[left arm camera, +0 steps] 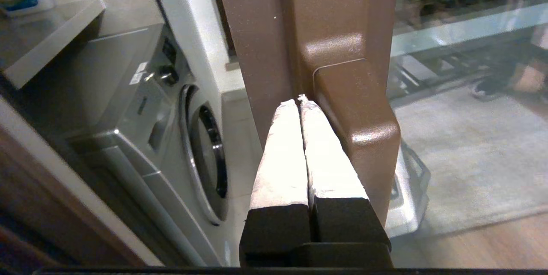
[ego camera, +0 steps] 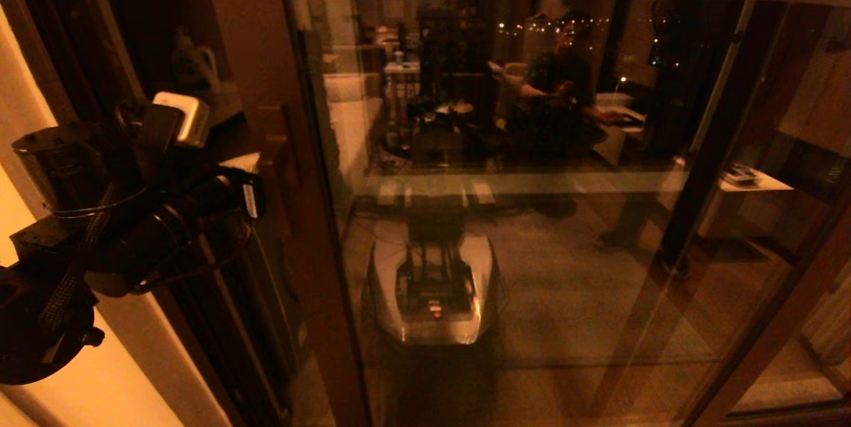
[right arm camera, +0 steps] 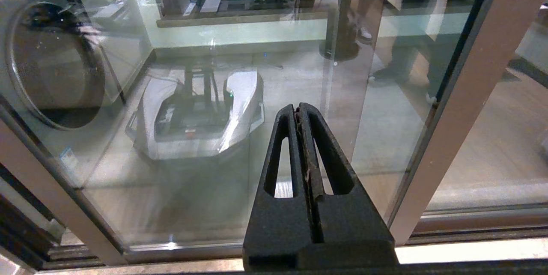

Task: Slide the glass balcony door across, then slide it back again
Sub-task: Open the slid door

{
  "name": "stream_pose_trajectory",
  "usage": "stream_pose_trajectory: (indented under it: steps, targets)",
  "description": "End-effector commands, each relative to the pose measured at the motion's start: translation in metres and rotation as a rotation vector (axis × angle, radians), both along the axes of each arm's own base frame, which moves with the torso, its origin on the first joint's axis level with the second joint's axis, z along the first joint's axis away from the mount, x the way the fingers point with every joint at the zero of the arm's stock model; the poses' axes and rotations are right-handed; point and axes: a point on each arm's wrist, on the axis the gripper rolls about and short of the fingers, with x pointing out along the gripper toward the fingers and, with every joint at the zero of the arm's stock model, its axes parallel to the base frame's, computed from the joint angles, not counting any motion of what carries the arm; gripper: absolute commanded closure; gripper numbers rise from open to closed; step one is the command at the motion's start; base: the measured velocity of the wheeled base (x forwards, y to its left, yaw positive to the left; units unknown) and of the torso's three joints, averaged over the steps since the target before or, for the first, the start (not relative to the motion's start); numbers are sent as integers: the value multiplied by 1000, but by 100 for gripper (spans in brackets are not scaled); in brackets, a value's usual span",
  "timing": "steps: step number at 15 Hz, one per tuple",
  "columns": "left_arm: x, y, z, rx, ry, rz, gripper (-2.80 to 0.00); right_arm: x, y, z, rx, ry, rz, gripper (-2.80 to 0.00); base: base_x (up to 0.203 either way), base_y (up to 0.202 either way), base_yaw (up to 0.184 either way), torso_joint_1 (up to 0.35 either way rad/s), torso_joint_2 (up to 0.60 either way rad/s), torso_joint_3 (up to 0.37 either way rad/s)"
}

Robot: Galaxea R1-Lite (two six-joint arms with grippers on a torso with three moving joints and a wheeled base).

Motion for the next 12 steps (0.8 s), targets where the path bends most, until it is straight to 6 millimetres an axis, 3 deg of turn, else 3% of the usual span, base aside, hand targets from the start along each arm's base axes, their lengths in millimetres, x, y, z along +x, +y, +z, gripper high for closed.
stream_pose_trajectory:
  steps: [1, 12]
  targets:
    - [0, -2, -1, 2, -1, -7, 0, 0, 0, 0, -1, 1, 1, 0, 0, 0, 0, 0, 0, 0]
    - [0, -30, -2, 2, 1, -34, 0, 0, 0, 0, -1, 2, 1, 0, 0, 0, 0, 0, 0, 0]
